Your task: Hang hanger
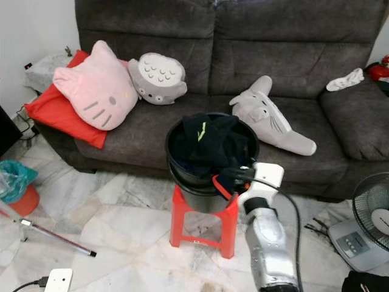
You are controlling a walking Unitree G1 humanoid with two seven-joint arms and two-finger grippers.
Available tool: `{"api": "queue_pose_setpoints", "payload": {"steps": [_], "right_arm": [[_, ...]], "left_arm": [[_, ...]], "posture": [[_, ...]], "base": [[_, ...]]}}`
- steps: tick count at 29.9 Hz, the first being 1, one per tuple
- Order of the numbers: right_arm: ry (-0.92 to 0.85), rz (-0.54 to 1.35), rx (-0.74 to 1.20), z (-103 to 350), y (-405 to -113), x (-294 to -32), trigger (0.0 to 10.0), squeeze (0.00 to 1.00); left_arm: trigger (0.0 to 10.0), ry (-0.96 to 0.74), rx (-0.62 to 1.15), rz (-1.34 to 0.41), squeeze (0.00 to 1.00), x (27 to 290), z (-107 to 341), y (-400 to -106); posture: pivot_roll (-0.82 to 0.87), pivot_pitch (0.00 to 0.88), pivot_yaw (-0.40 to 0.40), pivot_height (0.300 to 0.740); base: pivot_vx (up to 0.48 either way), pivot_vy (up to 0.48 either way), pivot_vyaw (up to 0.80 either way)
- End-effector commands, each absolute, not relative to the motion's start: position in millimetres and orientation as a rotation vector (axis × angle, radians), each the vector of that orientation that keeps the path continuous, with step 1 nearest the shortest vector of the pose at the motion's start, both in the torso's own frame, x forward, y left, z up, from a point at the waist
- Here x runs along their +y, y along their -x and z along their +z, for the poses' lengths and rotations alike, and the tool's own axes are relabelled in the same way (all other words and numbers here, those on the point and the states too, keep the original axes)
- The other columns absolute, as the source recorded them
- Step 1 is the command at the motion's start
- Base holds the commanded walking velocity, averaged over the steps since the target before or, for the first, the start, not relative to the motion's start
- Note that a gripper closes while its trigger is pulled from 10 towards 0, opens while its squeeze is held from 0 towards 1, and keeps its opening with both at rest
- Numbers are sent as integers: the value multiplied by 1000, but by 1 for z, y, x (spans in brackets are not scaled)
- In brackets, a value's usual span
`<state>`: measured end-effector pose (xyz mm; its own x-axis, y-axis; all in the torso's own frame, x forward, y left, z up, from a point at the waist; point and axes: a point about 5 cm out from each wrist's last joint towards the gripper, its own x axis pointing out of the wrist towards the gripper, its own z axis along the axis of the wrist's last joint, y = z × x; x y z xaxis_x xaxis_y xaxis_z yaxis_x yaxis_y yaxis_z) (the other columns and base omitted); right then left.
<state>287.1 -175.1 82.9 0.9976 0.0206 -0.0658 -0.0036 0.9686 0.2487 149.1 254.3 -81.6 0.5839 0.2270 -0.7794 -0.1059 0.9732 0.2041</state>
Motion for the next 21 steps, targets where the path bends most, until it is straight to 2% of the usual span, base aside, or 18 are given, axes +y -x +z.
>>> {"api": "queue_pose_setpoints", "payload": {"steps": [1,4,9,11,21], "right_arm": [[-290,12,79,86,-288,-176,10000,0],[-322,71,93,87,-291,-172,10000,0],[-446,300,146,91,-296,-153,10000,0],[-466,337,155,90,-296,-151,10000,0],[-639,283,141,84,-303,-173,10000,0]], "left_arm": [[10000,-145,942,207,0,258,-83,-145],[10000,-144,940,209,0,258,-82,-145],[10000,-144,933,211,0,259,-81,-147],[10000,-144,931,213,0,259,-81,-148],[10000,-145,924,219,0,260,-80,-148]], "posture": [[-126,0,24,740],[-129,0,26,740],[-121,0,28,740],[-121,0,28,740],[-112,0,30,740]], "base": [[0,0,0],[0,0,0],[0,0,0],[0,0,0],[0,0,0]]}}
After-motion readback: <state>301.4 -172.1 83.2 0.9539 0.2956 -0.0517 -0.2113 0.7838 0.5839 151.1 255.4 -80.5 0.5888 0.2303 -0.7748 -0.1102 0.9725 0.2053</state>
